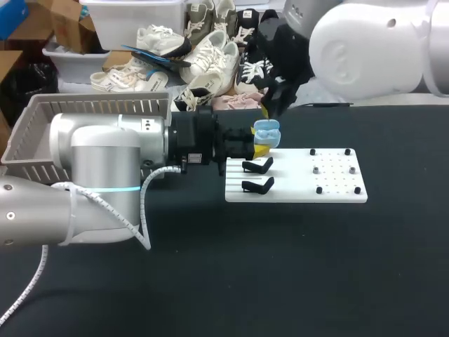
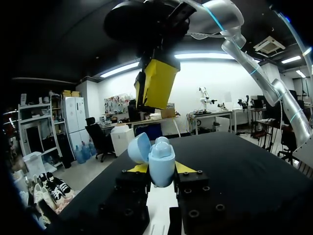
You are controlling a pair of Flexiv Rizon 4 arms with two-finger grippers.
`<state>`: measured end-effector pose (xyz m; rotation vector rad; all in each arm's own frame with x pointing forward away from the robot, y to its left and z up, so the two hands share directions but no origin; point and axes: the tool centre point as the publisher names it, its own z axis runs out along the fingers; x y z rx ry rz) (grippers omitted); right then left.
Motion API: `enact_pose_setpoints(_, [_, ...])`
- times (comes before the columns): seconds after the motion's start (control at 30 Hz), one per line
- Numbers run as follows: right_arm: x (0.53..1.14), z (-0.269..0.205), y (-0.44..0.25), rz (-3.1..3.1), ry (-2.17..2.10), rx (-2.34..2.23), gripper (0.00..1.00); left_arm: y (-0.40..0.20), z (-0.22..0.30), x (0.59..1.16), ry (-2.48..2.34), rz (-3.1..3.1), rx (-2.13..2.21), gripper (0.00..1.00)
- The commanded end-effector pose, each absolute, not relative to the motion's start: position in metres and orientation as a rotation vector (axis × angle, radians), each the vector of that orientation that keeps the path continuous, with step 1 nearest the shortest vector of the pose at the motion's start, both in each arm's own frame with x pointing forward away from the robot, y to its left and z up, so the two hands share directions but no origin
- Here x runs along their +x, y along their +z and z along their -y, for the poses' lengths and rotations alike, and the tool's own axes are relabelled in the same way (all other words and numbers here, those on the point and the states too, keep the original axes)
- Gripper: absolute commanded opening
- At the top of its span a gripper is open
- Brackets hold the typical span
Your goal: Pick up each earbud case from the left stands, insert the matching earbuds, close the lid, and place the case in the box.
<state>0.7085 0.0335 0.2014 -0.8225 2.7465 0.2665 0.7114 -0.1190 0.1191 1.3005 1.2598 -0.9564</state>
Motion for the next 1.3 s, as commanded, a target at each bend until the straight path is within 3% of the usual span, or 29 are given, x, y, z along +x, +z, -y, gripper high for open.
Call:
enact_pose_setpoints(0.03, [0.715, -0.024, 0.203, -2.737, 0.260, -0.778, 0.22, 0.119, 0.119, 0.711, -0.956, -1.258, 1.298, 0.00])
enact_pose_setpoints(0.67, [0.774, -0.020, 0.184, -2.819, 0.229, -0.666, 0.22, 0.119, 0.119, 0.711, -0.956, -1.258, 1.298, 0.00])
enact_pose_setpoints(1.3, [0.743, -0.031, 0.157, -2.878, 0.233, -0.717, 0.21, 0.119, 0.119, 0.711, -0.956, -1.258, 1.298, 0.00])
